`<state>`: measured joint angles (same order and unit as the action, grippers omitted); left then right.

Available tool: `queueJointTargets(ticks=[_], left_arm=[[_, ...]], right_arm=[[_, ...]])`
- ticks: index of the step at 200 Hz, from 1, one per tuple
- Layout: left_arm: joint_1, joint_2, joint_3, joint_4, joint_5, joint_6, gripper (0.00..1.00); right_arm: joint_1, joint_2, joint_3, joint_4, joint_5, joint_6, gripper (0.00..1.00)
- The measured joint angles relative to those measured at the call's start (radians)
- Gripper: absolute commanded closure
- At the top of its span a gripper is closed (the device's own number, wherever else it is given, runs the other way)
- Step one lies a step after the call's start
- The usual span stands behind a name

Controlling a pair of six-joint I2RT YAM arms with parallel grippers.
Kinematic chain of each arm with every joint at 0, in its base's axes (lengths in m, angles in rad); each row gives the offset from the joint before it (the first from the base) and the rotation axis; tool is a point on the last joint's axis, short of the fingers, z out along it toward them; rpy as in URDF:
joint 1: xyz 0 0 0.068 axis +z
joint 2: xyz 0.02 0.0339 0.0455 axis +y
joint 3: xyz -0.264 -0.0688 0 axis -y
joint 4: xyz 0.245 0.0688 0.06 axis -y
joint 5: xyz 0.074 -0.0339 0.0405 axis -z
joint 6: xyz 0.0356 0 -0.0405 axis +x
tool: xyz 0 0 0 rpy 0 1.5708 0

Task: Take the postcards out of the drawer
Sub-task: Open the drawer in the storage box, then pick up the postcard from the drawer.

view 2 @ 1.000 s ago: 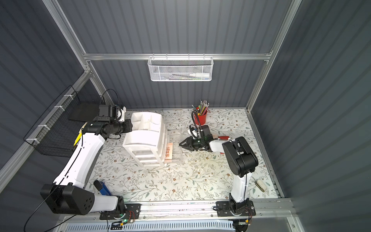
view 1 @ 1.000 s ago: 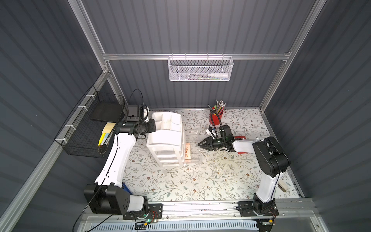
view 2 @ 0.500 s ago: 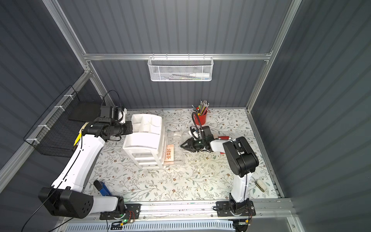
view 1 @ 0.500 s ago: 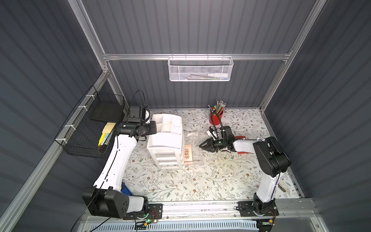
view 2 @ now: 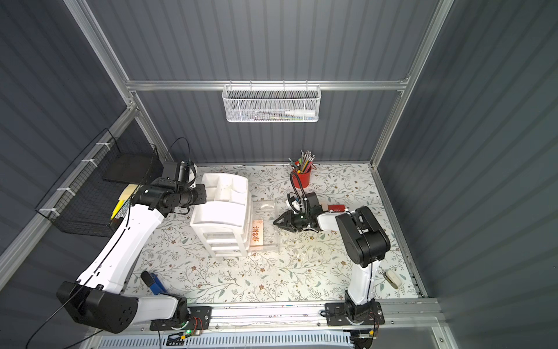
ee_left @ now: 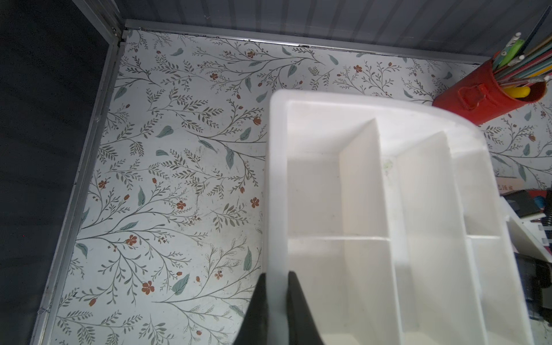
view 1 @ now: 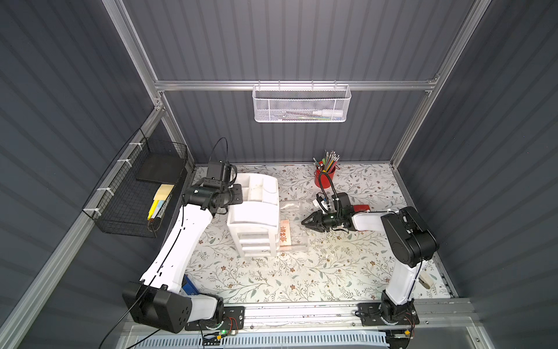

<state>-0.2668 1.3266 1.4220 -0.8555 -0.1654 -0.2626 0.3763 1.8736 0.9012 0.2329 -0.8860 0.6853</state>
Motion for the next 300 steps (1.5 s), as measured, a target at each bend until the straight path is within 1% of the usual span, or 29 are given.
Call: queueJointTargets(ticks=[40,54,108,128,143,171,196,228,260,300], left_arm=[[-0.005,-0.053,-0.055,0.020,-0.036,-0.043,1.00],[-0.005,-0.068,-0.064,0.021,-0.051,-0.056,1.00],[0.001,-0.067,-0.064,0.032,-0.070,-0.060,1.00],[0.001,-0.066,-0.064,0.032,-0.070,-0.059,1.00],[0.001,-0.065,-0.063,0.032,-0.070,-0.056,1.00],[0.001,-0.063,-0.062,0.032,-0.070,-0.055,1.00],[0.001,-0.063,-0.062,0.032,-0.071,-0.053,1.00],[0.001,-0.063,-0.062,0.032,-0.071,-0.052,1.00],[0.001,-0.063,-0.062,0.033,-0.071,-0.052,1.00],[0.001,-0.064,-0.063,0.033,-0.071,-0.052,1.00]], right_arm=[[-0.001,0.000,-0.026,0.047,0.003,0.014,0.63],[-0.004,0.000,-0.032,0.046,0.023,0.015,0.62],[-0.010,0.020,-0.030,0.004,0.054,0.009,0.62],[-0.009,0.015,-0.030,-0.013,0.067,0.002,0.58],[-0.009,-0.013,-0.029,-0.053,0.090,-0.012,0.56],[0.000,-0.120,0.011,-0.176,0.159,-0.048,0.52],[0.042,-0.187,0.101,-0.285,0.236,-0.085,0.51],[0.132,-0.193,0.220,-0.415,0.342,-0.115,0.51],[0.221,-0.138,0.316,-0.509,0.429,-0.125,0.51],[0.272,-0.048,0.354,-0.565,0.480,-0.120,0.48]])
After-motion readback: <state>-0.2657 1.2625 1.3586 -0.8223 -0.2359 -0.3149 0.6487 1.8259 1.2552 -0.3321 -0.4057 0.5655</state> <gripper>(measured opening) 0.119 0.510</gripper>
